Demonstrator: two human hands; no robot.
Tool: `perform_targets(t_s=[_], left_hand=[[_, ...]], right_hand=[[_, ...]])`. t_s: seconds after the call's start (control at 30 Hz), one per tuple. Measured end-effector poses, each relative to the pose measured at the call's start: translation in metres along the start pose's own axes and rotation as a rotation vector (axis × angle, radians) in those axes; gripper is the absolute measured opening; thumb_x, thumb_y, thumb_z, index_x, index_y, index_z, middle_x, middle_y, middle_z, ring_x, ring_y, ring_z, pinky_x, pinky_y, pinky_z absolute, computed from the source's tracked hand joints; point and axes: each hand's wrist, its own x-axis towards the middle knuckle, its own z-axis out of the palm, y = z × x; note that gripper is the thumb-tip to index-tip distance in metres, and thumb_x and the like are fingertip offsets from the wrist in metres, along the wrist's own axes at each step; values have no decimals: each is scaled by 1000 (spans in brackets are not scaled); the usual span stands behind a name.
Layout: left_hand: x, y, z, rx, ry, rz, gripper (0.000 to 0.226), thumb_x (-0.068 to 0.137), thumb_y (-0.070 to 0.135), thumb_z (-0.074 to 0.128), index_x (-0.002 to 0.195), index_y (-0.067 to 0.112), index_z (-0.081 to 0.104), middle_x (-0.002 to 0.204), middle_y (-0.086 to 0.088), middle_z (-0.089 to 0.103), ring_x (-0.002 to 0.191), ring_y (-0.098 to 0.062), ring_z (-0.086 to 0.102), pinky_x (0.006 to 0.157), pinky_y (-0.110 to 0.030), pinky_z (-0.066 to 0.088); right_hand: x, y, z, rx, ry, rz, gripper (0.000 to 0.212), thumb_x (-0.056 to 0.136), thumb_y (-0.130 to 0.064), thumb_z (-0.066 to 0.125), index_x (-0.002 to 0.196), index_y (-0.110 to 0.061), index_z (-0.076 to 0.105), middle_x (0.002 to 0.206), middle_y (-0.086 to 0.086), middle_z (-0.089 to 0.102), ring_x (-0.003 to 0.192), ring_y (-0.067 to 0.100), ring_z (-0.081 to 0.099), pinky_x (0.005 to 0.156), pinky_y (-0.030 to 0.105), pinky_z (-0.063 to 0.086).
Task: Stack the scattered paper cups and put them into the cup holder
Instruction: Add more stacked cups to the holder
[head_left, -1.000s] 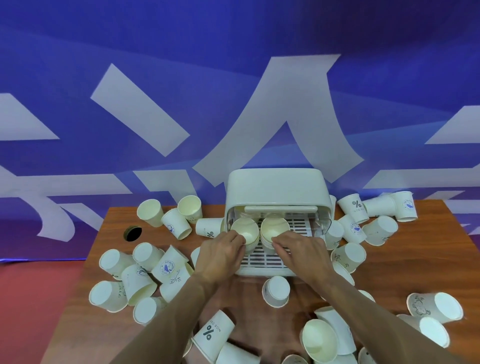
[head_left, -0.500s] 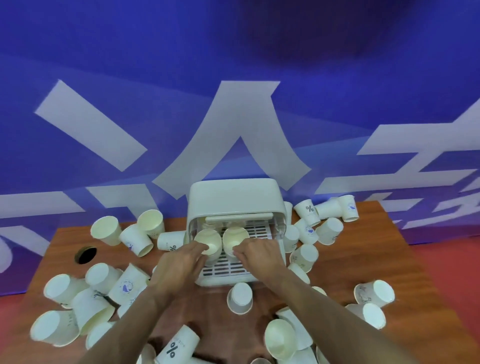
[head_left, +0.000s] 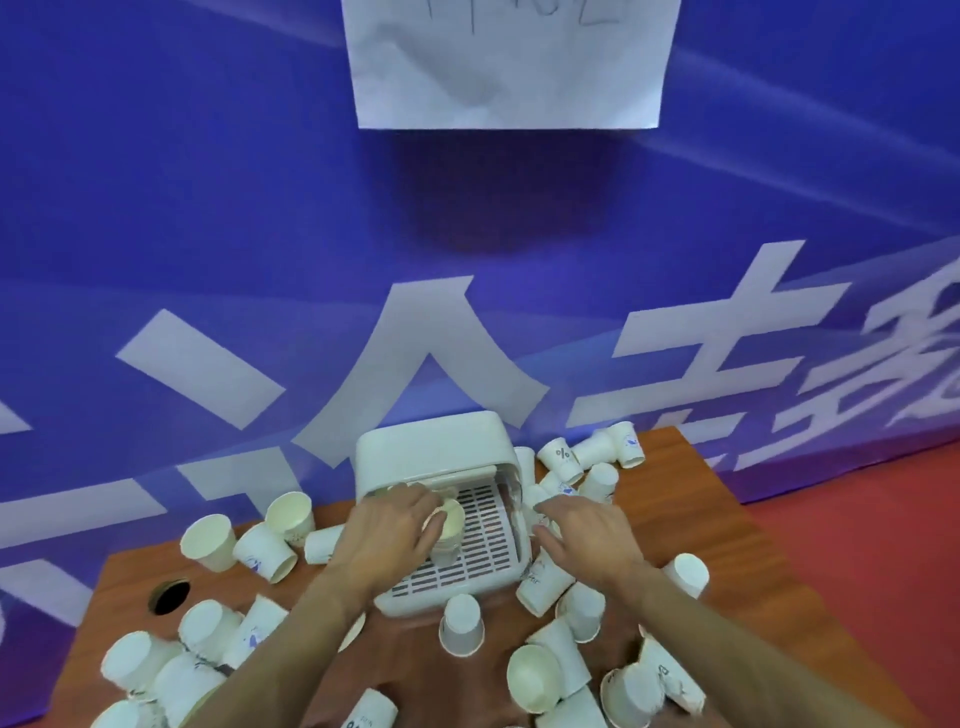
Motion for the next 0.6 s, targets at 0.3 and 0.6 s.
perform_targets(t_s=[0.3,0.6], left_hand=[[55,122,5,-73,53,213,28,94,45,45,98,30,68,94,9,66,85,-15,61,72,-32,48],[71,216,26,-134,-2,422,30,95,45,40,97,27,64,102,8,65,98,-14,58,99,-36,44]], right_hand=[[-115,72,-48,-40,94,281,47,94,-58,41,128,-33,59,126,-15,63,118,11,52,100,32,41],[-203,127,-30,-22,-5,380,52,94,-54,41,139,-31,51,148,-13,47,142,10,33,119,31,17]])
